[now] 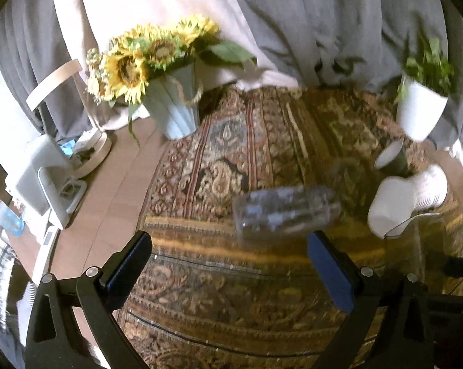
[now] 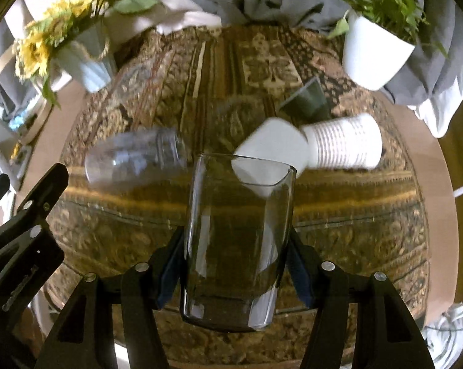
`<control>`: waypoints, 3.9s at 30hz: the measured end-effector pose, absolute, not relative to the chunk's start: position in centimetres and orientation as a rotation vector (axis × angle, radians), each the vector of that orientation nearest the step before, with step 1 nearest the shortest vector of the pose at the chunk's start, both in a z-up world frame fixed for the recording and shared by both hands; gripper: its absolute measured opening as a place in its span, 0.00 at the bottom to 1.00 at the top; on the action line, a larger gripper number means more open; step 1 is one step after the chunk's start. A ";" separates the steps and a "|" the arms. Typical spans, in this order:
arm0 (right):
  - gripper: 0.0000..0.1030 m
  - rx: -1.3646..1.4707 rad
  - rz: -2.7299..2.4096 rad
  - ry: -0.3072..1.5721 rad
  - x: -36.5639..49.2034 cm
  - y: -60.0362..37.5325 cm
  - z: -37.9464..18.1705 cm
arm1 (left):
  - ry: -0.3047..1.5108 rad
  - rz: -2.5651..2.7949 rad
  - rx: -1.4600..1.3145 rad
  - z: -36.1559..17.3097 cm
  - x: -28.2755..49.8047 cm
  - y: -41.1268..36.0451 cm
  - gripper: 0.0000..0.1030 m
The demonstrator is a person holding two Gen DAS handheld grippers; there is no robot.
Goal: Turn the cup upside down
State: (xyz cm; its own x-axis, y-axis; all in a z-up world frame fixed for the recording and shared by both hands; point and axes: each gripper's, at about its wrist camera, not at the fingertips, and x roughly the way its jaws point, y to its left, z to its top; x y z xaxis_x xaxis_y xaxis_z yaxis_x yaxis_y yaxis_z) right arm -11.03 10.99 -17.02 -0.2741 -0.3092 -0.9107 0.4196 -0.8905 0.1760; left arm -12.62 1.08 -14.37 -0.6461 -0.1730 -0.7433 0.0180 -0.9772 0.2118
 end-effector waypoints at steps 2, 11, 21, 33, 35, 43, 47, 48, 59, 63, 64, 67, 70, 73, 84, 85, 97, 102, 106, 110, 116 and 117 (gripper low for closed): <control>0.59 1.548 -2.183 0.147 -10.6 11.1 -17.7 | -0.302 -2.723 1.291 -15.4 -12.1 1.0 1.00; 0.59 1.617 -2.113 0.216 -9.5 10.5 -20.8 | -0.322 -2.656 1.393 -18.5 -10.9 0.5 1.00; 0.59 1.639 -2.090 0.220 -9.4 10.2 -21.8 | -0.315 -2.636 1.414 -19.0 -10.8 0.3 1.00; 0.70 1.545 -2.170 0.152 -9.1 11.7 -19.5 | -0.275 -2.660 1.394 -17.8 -10.2 0.7 1.00; 0.70 1.476 -2.230 0.117 -8.5 12.9 -17.6 | -0.255 -2.680 1.368 -16.8 -9.7 0.9 1.00; 0.70 1.284 -2.394 -0.046 -7.3 18.0 -12.8 | -0.214 -2.782 1.279 -13.7 -7.3 3.1 1.00; 0.70 1.267 -2.437 -0.082 -6.9 20.7 -12.6 | -0.247 -2.837 1.290 -14.1 -5.4 5.4 1.00; 0.70 1.265 -2.444 -0.084 -6.6 21.5 -12.8 | -0.258 -2.848 1.302 -14.3 -4.9 6.2 1.00; 0.70 1.280 -2.445 -0.001 -5.0 26.7 -15.9 | -0.365 -2.916 1.393 -18.5 -0.5 12.5 1.00; 0.70 1.294 -2.439 0.032 -4.9 27.8 -17.3 | -0.424 -2.923 1.347 -20.2 0.1 14.3 0.98; 0.70 1.296 -2.437 0.034 -4.9 27.9 -17.6 | -0.431 -2.924 1.337 -20.5 0.2 14.5 0.97; 0.70 1.315 -2.433 0.046 -4.9 28.4 -18.5 | -0.417 -2.922 1.310 -21.3 0.0 14.7 0.92; 0.70 1.353 -2.410 0.041 -5.0 28.8 -19.6 | -0.365 -2.906 1.304 -22.0 -0.6 14.5 0.84; 0.70 1.374 -2.399 0.035 -5.0 28.8 -20.2 | -0.341 -2.893 1.302 -22.7 -0.9 14.4 0.81; 0.70 1.369 -2.391 0.073 -5.0 28.8 -20.6 | -0.341 -2.910 1.257 -24.0 -1.2 15.2 0.60; 0.70 1.369 -2.390 0.073 -5.0 28.9 -20.6 | -0.343 -2.904 1.255 -24.0 -1.3 15.2 0.57; 0.70 1.351 -2.404 0.030 -5.1 29.0 -19.9 | -0.277 -2.925 1.277 -22.4 -1.3 14.8 0.56; 0.70 1.317 -2.414 -0.010 -5.4 29.2 -19.0 | -0.264 -2.934 1.251 -20.8 -1.9 14.8 0.55; 0.70 1.295 -2.422 -0.056 -5.8 29.2 -18.4 | -0.228 -2.937 1.238 -19.7 -2.9 14.3 0.55; 0.70 1.261 -2.434 -0.087 -6.5 28.8 -17.7 | -0.188 -2.936 1.229 -18.9 -4.3 13.9 0.55; 0.70 1.200 -2.450 -0.116 -7.8 27.8 -16.4 | -0.116 -2.926 1.263 -18.3 -6.1 13.1 0.55; 0.70 1.192 -2.449 -0.120 -8.0 27.7 -16.3 | -0.106 -2.924 1.275 -18.2 -6.6 12.9 0.55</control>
State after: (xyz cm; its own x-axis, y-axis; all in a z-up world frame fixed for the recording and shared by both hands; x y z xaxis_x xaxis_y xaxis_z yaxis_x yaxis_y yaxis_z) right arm -8.00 27.65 -16.28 -0.5488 -0.3995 -0.7343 0.3261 -0.9112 0.2520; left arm -6.57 12.93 -18.15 -0.6796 0.0193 -0.7333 -0.0722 -0.9966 0.0408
